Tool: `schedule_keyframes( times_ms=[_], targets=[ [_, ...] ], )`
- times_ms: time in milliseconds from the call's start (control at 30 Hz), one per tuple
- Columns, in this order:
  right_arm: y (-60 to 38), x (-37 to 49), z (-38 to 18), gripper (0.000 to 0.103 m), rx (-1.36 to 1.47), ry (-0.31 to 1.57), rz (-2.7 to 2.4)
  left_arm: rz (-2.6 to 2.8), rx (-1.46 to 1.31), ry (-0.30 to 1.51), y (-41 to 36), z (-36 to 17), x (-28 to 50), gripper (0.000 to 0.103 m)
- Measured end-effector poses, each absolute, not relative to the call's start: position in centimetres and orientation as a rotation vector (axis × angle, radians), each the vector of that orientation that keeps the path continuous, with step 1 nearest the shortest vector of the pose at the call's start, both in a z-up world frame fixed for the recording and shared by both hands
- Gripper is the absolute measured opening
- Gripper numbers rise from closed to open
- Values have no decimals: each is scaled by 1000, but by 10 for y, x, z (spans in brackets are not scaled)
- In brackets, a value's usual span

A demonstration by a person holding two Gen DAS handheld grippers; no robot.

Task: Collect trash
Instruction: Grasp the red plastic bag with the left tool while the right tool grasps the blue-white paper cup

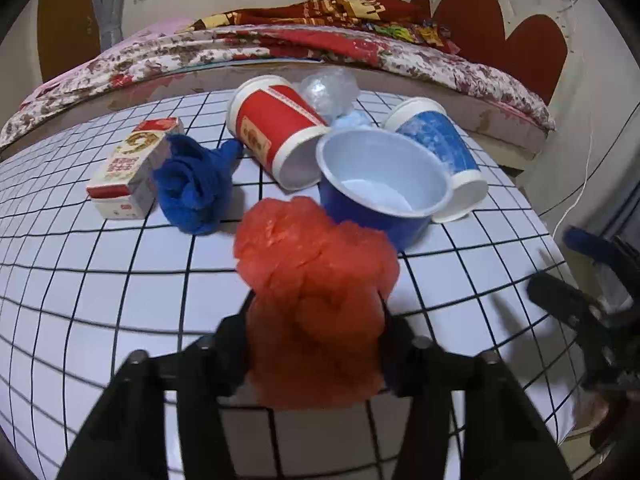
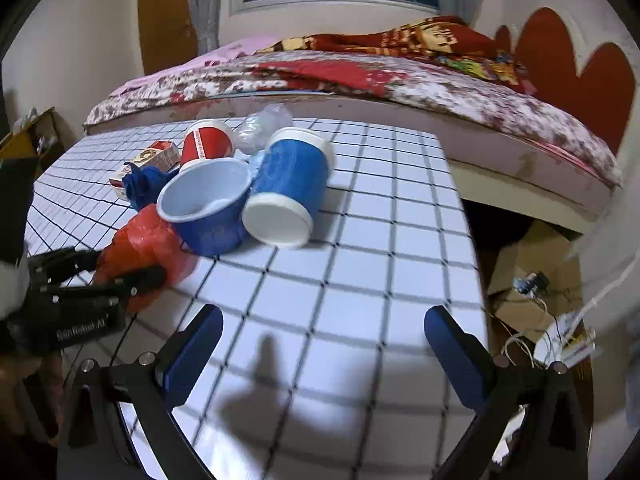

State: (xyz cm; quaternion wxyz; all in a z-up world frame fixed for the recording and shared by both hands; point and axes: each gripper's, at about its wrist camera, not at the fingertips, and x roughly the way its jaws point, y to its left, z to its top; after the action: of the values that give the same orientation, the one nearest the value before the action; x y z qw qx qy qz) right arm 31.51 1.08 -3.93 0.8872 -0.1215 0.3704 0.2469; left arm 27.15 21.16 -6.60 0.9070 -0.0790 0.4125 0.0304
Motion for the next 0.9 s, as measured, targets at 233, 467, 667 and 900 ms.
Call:
schedule_keyframes(
  times_ms=[233, 467, 667, 900],
  targets=[
    [42, 343, -49, 90, -264, 814, 541, 49, -203, 805, 227, -58, 269, 40],
    [45, 363, -54, 84, -222, 819, 519, 46, -222, 814, 238, -63, 275, 40],
    [35, 368, -53, 80, -161, 821, 522, 50, -227, 807, 242, -62, 272, 40],
    [46, 393, -53, 80, -145, 849, 491, 52, -213, 813, 242, -66, 270, 40]
  ],
)
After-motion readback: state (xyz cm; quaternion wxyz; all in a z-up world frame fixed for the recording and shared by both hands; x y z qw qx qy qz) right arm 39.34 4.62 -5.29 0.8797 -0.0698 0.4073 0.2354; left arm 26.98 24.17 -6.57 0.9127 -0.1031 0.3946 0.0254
